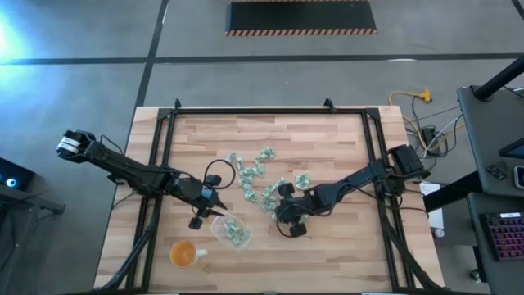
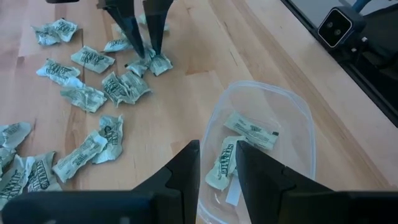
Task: Pick and place Stevia / Truvia into bins
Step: Put the stevia packet into the transparent container
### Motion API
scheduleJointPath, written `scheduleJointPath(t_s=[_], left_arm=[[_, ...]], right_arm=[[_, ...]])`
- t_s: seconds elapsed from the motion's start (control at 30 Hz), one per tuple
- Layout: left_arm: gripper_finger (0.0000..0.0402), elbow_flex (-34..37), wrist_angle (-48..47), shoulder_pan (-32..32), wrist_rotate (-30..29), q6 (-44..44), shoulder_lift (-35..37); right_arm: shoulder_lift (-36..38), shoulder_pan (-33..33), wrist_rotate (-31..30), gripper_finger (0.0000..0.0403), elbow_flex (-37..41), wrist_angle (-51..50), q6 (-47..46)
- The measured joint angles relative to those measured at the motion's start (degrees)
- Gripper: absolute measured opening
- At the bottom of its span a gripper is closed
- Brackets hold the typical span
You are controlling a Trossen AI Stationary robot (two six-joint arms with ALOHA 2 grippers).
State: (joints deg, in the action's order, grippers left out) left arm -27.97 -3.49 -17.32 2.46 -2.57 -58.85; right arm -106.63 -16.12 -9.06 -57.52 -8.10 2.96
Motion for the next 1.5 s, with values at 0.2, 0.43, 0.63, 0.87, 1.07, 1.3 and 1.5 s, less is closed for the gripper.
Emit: scheduleJointPath(t_s=[0.2,0.43,0.63,0.87,1.07,1.3,1.5], left_arm=[[0.0086,0.0,0.0,0.0,0.0,0.0,0.0],[0.0086,0.0,0.0,0.0,0.0,0.0,0.0],[0.0086,0.0,0.0,0.0,-0.1,0.0,0.0],[0.0086,0.1,0.0,0.0,-0.3,0.0,0.0],[0.0086,0.1,0.0,0.0,-1.8,0.2,0.0],[0.0086,0.0,0.0,0.0,-12.3,1.0,0.6],[0.0086,0.0,-0.2,0.0,-27.8,4.8,0.8]], right_arm=[[0.0,0.3,-1.7,0.0113,0.0,-1.0,0.1],[0.0,0.3,-1.7,0.0041,0.0,-2.6,1.5],[0.0,0.3,-2.1,0.0011,-0.1,-2.2,2.4],[0.0,0.0,-3.2,0.0009,-2.3,-2.1,3.5],[0.1,-1.3,-3.1,0.0009,-5.7,0.6,7.2],[0.0,-2.8,1.2,0.0009,-6.7,15.2,14.5],[-0.3,-2.8,13.0,0.0009,-5.0,26.5,15.7]])
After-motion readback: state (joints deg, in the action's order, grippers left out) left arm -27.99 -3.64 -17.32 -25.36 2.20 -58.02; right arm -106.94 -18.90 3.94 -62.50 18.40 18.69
